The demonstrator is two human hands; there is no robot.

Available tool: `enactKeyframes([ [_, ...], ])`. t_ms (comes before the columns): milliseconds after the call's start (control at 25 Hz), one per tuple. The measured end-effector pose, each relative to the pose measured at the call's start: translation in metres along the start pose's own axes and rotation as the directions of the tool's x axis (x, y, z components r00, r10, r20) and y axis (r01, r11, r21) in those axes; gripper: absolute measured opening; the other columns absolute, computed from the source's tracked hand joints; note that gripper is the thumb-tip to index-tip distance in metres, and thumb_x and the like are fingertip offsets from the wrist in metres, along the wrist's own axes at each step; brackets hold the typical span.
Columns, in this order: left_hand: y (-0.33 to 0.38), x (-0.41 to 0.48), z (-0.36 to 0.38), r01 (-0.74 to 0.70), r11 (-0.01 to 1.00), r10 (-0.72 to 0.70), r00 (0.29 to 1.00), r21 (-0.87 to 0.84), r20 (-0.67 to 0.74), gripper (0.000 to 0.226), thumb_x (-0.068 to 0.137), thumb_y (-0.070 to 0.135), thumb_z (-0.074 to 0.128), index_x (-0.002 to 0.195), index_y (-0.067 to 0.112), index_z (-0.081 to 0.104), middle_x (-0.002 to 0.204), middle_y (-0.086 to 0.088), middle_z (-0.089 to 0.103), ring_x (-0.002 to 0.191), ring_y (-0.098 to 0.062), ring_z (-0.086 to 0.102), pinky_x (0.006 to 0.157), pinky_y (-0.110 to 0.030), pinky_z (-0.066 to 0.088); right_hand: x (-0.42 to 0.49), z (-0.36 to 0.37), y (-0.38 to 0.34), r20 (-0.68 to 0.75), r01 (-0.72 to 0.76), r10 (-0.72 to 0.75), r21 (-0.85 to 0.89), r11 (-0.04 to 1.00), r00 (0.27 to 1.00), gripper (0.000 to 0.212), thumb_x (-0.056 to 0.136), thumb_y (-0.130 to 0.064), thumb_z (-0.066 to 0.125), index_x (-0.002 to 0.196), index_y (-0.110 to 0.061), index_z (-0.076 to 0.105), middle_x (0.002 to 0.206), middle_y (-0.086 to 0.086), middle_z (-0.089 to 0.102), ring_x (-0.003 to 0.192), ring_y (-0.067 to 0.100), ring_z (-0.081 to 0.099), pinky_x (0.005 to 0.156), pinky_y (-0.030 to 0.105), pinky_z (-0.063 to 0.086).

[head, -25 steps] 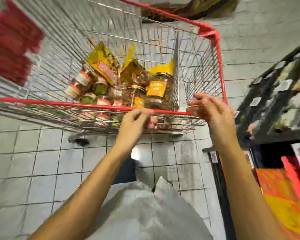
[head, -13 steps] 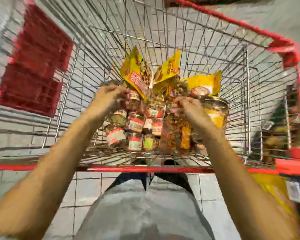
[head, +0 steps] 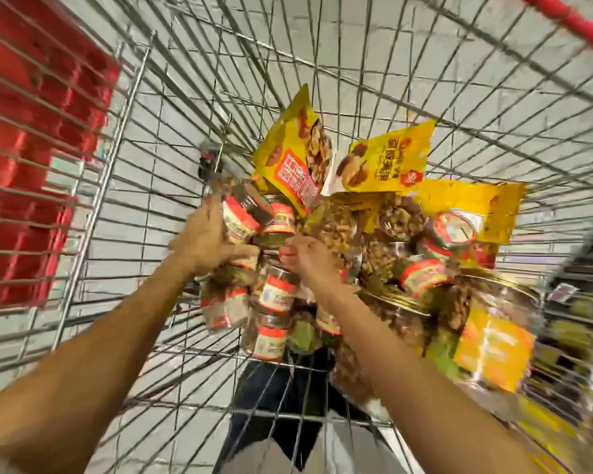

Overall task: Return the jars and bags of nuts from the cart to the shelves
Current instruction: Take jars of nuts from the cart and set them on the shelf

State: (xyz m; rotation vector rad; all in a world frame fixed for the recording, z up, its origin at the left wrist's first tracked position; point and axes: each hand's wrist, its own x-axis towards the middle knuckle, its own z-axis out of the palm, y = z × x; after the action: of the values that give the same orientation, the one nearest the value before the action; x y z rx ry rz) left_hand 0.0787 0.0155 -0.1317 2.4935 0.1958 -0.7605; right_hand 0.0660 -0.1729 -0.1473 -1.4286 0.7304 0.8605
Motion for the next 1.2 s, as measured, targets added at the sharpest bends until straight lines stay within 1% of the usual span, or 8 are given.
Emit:
enactKeyframes([
  [200,0.015,0.016,0.007,0.006,0.996,-0.033,0.951,-0.089,-0.308,0.076,0.06,0.059,0.077,0.116,0.014,0.053,0.107,-0.015,0.065,0.099,-0.032,0.061,0.074,-0.032,0.045,0.02,0.01,-0.003,-0.051,0.099,-0.097,0.043,0.994,0.994,0.025,0.099,-0.024,0.041,0.078,-0.023,0.054,0.077,-0.001,0.056,0.068,0.011,0.056,0.065,0.022,0.043],
  [440,0.076,-0.036,0.016,0.046,0.778,-0.161,0.978,-0.626,-0.129,0.069,0.066,0.06,0.061,0.115,0.013,0.053,0.099,0.0,0.068,0.095,-0.023,0.065,0.084,-0.038,0.052,-0.011,0.011,-0.035,0.093,0.112,-0.153,0.351,0.93,0.984,0.061,0.091,-0.063,0.028,0.095,-0.018,0.068,0.096,0.007,0.074,0.084,0.017,0.071,0.074,0.029,0.057],
  [520,0.065,-0.042,0.013,-0.021,0.863,-0.022,0.997,-0.505,-0.079,0.062,0.08,0.059,0.045,0.121,0.012,0.054,0.111,-0.005,0.066,0.106,-0.023,0.06,0.093,-0.037,0.047,-0.017,0.001,-0.034,0.125,0.057,-0.126,0.448,0.892,0.984,0.068,0.091,-0.065,0.021,0.101,-0.015,0.066,0.088,0.006,0.075,0.079,0.019,0.071,0.071,0.031,0.058],
  [640,0.014,-0.018,-0.001,0.059,0.991,-0.1,0.93,-0.124,-0.354,0.05,0.096,0.04,0.042,0.123,0.0,0.054,0.121,-0.024,0.055,0.116,-0.036,0.048,0.098,-0.04,0.036,-0.016,-0.013,-0.031,0.102,0.055,-0.119,0.482,0.875,0.988,0.073,0.092,-0.064,0.018,0.115,-0.009,0.061,0.091,0.009,0.073,0.083,0.023,0.069,0.081,0.039,0.056],
  [760,-0.018,0.006,0.012,0.317,0.946,-0.288,0.915,0.064,-0.282,0.071,0.09,0.045,0.053,0.134,-0.008,0.036,0.132,-0.031,0.043,0.126,-0.042,0.035,0.106,-0.046,0.027,-0.01,-0.016,-0.026,0.05,0.075,-0.111,0.466,0.882,0.993,0.063,0.092,-0.062,0.022,0.101,-0.016,0.065,0.081,0.003,0.075,0.075,0.018,0.071,0.068,0.032,0.059],
  [1000,-0.006,0.022,0.026,0.357,0.906,-0.308,0.924,0.226,-0.224,0.095,0.072,0.059,0.068,0.132,-0.007,0.033,0.128,-0.028,0.046,0.119,-0.042,0.046,0.095,-0.048,0.04,-0.016,-0.015,-0.023,0.065,0.043,-0.074,0.399,0.916,0.995,0.061,0.092,-0.062,0.022,0.102,-0.017,0.062,0.082,0.002,0.075,0.072,0.014,0.071,0.058,0.024,0.056],
  [1120,0.012,0.007,-0.006,0.263,0.944,-0.299,0.937,-0.199,-0.18,0.06,0.077,0.051,0.069,0.109,0.001,0.057,0.099,-0.015,0.067,0.097,-0.03,0.065,0.072,-0.03,0.051,-0.039,-0.021,-0.036,0.06,0.086,-0.118,0.381,0.921,0.991,0.062,0.092,-0.063,0.022,0.098,-0.019,0.065,0.076,0.0,0.075,0.07,0.014,0.072,0.058,0.026,0.055],
  [1200,0.043,-0.016,-0.034,0.209,0.687,-0.287,0.958,-0.696,0.004,0.03,0.085,0.037,0.065,0.095,0.008,0.065,0.069,0.0,0.07,0.063,-0.011,0.069,0.047,-0.016,0.047,-0.066,-0.027,-0.051,0.024,0.151,-0.171,0.362,0.92,0.985,0.066,0.092,-0.062,0.023,0.118,-0.015,0.061,0.088,0.004,0.074,0.075,0.016,0.071,0.063,0.029,0.057],
])
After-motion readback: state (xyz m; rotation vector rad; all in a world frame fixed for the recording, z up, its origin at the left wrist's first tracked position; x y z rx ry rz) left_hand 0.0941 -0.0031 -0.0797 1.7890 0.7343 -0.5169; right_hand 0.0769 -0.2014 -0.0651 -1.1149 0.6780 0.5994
